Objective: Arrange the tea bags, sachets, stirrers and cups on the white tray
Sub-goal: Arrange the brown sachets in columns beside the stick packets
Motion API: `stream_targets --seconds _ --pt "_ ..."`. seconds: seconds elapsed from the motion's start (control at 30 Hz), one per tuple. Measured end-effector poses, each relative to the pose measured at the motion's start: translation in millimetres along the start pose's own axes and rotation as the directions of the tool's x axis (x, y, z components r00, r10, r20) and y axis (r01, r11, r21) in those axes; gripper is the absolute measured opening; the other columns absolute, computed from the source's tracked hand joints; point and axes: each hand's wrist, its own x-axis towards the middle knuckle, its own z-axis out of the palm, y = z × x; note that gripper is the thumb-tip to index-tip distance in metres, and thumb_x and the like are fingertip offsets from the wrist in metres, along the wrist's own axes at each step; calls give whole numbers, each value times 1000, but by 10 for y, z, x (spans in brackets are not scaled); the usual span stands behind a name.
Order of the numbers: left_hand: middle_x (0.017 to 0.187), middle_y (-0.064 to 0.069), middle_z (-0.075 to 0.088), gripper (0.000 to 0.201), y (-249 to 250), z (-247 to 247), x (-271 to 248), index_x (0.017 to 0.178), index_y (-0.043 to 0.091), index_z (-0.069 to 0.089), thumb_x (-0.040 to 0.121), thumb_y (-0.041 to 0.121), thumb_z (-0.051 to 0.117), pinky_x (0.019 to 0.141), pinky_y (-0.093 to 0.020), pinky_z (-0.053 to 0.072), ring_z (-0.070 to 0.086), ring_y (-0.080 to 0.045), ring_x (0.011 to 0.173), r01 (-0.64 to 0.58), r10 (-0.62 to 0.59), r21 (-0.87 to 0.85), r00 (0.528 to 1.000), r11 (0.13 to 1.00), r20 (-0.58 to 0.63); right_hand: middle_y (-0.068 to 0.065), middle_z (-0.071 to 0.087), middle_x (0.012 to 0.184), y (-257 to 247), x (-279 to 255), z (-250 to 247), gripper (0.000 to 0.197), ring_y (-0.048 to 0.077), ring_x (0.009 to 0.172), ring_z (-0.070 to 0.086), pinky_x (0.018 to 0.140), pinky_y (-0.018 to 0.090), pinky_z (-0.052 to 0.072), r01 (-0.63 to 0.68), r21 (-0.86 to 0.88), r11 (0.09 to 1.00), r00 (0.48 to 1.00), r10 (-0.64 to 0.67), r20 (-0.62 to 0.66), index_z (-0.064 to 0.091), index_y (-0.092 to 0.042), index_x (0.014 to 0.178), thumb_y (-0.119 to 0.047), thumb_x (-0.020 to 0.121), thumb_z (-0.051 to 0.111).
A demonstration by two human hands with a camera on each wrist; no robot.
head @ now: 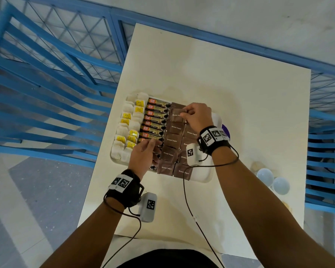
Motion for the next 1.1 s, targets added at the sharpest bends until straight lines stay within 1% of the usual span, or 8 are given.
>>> stream_targets --seconds 0.1,0.17,0.33,0.53,0.73,0.83,0.97,1.1 --pt "69 -1 65 30 -38 3 4 101 10 72 109 22 45 52 -31 47 56 -19 51 9 -9 4 1000 1000 10 2 72 86 15 8 50 19 13 80 65 69 14 48 23 -57 998 1000 -23 -7 77 -13 99 -24 84 79" --pt "69 -2 65 31 -59 4 9 105 5 71 109 22 45 53 -32 47 56 -19 51 19 -19 -1 1000 1000 13 1 71 85 30 12 78 17 12 79 63 65 8 39 40 -79 996 999 -42 -20 76 -13 97 -24 84 79" --pt "70 -4 63 32 -48 9 5 105 4 70 109 21 44 50 -30 47 56 -20 51 29 -29 -10 999 1000 24 5 67 85 55 22 120 13 12 75 59 64 8 35 62 -96 993 997 -67 -47 73 -17 91 -24 82 81" --pt "70 -4 64 32 -43 -1 14 105 3 70 109 22 45 50 -30 48 57 -21 52 23 -23 8 999 1000 26 4 64 86 95 8 140 19 11 74 57 65 7 35 42 -99 994 996 -49 -69 70 -18 91 -23 79 83" --pt "73 -6 65 30 6 10 -16 104 5 71 108 20 45 51 -30 47 57 -20 54 9 -11 52 1000 999 21 -3 63 85 46 -126 48 14 5 73 56 69 11 42 75 -47 996 991 -80 -108 70 -19 94 -24 84 78" --pt "76 -7 66 28 38 14 -64 103 8 72 108 19 46 52 -30 46 57 -19 54 -20 17 94 999 995 33 -5 69 89 22 -279 -32 6 1 76 60 73 13 48 95 -3 995 991 -95 -95 72 -20 94 -19 89 70" --pt "78 -7 68 23 69 4 -124 98 14 71 105 14 49 54 -33 46 59 -21 58 -67 56 152 996 986 70 -13 70 87 10 -608 -132 8 -2 78 62 71 4 46 89 53 995 994 -85 -72 75 -21 96 -17 92 68" --pt "80 -4 71 20 46 26 -206 101 15 71 105 15 52 54 -32 50 62 -19 61 -128 103 257 989 958 109 -14 70 89 73 -1065 -166 8 -4 80 62 70 3 45 66 94 993 995 -59 -75 74 -20 98 -19 93 68"
